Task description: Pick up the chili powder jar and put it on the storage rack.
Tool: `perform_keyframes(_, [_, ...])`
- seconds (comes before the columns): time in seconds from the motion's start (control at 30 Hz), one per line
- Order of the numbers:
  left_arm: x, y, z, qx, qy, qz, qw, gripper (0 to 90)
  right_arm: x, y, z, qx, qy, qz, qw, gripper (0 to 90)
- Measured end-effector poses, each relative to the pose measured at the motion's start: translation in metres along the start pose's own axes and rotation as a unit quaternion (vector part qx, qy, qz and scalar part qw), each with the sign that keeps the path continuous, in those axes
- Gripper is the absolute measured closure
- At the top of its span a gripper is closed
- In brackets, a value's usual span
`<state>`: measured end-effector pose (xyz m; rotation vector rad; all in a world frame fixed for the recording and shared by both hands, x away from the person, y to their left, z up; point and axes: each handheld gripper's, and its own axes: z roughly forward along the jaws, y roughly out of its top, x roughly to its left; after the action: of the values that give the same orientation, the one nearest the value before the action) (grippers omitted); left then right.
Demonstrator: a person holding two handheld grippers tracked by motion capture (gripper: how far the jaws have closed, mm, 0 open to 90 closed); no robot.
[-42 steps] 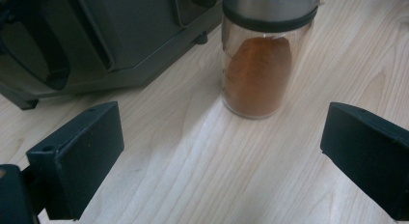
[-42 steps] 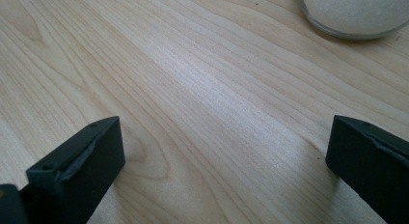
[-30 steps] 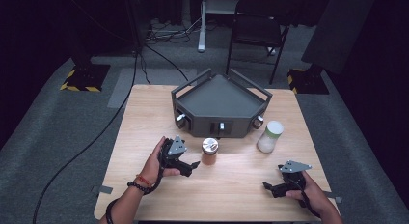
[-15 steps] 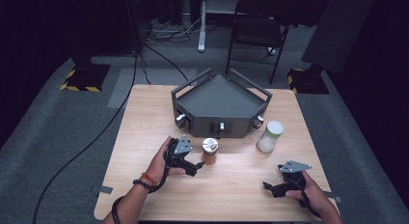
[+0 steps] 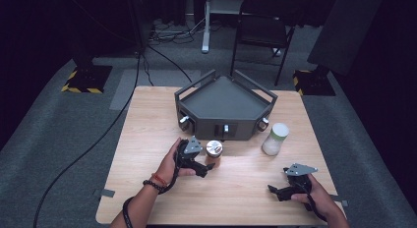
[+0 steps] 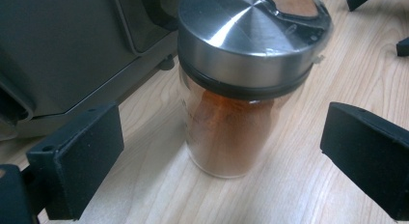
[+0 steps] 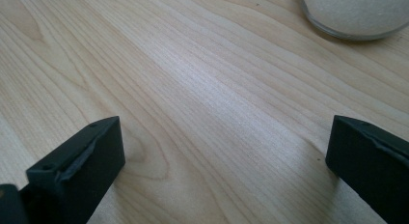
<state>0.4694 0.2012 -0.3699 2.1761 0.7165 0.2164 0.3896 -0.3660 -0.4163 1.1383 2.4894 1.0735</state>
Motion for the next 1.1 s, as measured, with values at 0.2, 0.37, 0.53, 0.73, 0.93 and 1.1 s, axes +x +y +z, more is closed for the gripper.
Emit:
perform_keyframes(0.2, [0.002,-0.001,0.007,-0.004,-0.005,-0.012,0.9999,1.1,0.0,0.0,0.0,0.0,0.0,0.0,1.0,0.0])
perform_keyframes(0.37, [0.003,-0.002,0.013,-0.007,-0.01,-0.024,0.9996,1.2,0.0,0.0,0.0,0.0,0.0,0.0,1.0,0.0])
perform_keyframes(0.53, [0.002,-0.004,0.019,-0.013,-0.011,-0.028,0.9994,1.6,0.0,0.0,0.0,0.0,0.0,0.0,1.0,0.0])
perform_keyframes(0.73, [0.002,-0.007,0.024,-0.018,-0.008,-0.042,0.9989,2.1,-0.001,0.0,0.0,0.0,0.001,-0.001,1.0,0.0])
perform_keyframes(0.93, [0.005,-0.009,0.032,-0.028,-0.019,-0.056,0.9978,6.8,-0.001,0.0,0.0,0.0,0.001,-0.002,1.0,0.0])
perform_keyframes(1.1, [0.008,-0.01,0.035,-0.033,-0.032,-0.045,0.9979,20.1,-0.001,0.0,0.0,0.0,0.002,-0.002,1.0,0.0])
